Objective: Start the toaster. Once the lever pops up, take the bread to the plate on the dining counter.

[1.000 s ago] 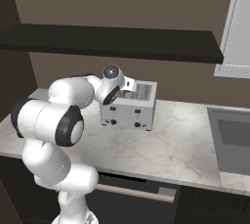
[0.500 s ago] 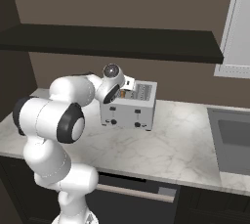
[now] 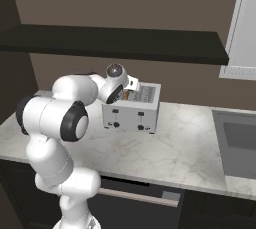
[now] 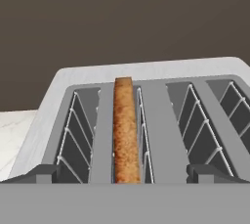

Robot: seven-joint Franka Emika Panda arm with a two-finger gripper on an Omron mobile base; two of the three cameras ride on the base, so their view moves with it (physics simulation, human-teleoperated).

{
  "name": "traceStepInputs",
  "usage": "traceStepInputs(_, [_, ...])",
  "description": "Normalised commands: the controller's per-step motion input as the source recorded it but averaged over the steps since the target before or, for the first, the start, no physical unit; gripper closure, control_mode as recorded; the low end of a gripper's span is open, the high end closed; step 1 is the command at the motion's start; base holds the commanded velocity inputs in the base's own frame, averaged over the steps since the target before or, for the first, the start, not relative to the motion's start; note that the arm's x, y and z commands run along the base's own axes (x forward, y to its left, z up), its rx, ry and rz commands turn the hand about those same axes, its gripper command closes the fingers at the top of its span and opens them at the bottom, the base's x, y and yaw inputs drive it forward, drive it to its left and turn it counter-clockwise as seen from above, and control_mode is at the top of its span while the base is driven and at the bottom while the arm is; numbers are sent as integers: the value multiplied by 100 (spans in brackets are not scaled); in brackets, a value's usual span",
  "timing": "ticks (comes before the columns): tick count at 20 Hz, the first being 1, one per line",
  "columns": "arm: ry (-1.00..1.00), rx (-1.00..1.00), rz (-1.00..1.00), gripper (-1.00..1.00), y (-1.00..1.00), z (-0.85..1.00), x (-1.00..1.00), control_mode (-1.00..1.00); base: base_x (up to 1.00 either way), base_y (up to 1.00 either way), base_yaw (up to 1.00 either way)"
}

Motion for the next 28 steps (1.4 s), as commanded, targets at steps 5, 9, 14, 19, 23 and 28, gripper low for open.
traceStepInputs(5, [0,0,0,-100,0,0,4,-100,0,0,0])
traceStepInputs(9, [0,0,0,-100,0,0,3,-100,0,0,0])
traceStepInputs(14, [0,0,0,-100,0,0,3,-100,0,0,0])
traceStepInputs(19, [0,0,0,-100,0,0,1,-100,0,0,0])
traceStepInputs(23, [0,0,0,-100,0,-4,0,-100,0,0,0])
traceStepInputs(28, [0,0,0,-100,0,-9,0,-100,0,0,0])
